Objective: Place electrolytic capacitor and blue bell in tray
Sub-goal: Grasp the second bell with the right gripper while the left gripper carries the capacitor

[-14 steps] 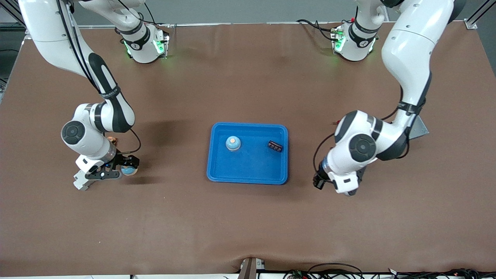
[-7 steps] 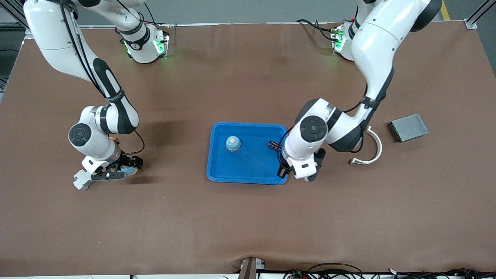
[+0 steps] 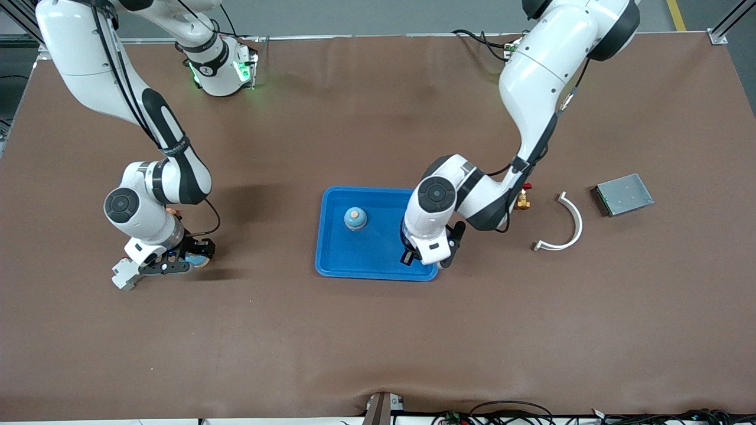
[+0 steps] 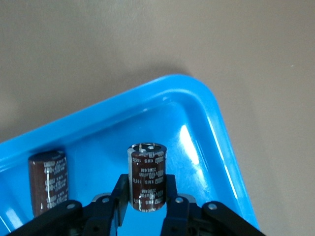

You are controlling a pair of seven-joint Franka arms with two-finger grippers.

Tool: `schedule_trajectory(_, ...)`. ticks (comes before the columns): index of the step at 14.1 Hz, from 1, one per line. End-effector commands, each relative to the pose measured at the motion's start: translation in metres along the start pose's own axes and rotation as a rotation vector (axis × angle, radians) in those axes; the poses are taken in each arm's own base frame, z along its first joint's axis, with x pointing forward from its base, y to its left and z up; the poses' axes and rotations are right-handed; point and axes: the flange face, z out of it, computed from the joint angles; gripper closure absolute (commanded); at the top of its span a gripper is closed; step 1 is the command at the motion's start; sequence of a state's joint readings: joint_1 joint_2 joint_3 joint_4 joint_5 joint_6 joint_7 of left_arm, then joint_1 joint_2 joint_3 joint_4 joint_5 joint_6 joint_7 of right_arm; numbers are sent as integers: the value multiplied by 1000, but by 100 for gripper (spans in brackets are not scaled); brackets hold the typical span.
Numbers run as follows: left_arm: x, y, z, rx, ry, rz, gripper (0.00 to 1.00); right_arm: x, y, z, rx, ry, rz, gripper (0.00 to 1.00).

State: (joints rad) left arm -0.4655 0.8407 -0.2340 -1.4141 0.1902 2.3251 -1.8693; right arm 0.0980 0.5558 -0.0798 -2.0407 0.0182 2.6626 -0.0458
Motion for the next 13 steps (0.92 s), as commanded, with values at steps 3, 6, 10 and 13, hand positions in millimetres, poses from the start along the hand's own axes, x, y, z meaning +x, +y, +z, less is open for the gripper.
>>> schedule_trajectory(3,5,6,5,-15,2,-10,56,10,-11,-11,13,17,8,100)
schedule_trajectory(6,2,8,-6,-33,16,-1,0,29,-51,-30,38,24,78,100)
schedule_trajectory(10,21,20,-51,-84,35,9,0,41,-151,-64,45,-36,245,100)
schedule_trajectory(13,73,29,-102,-93,60,44,0,38,-226,-82,61,-9,326,100)
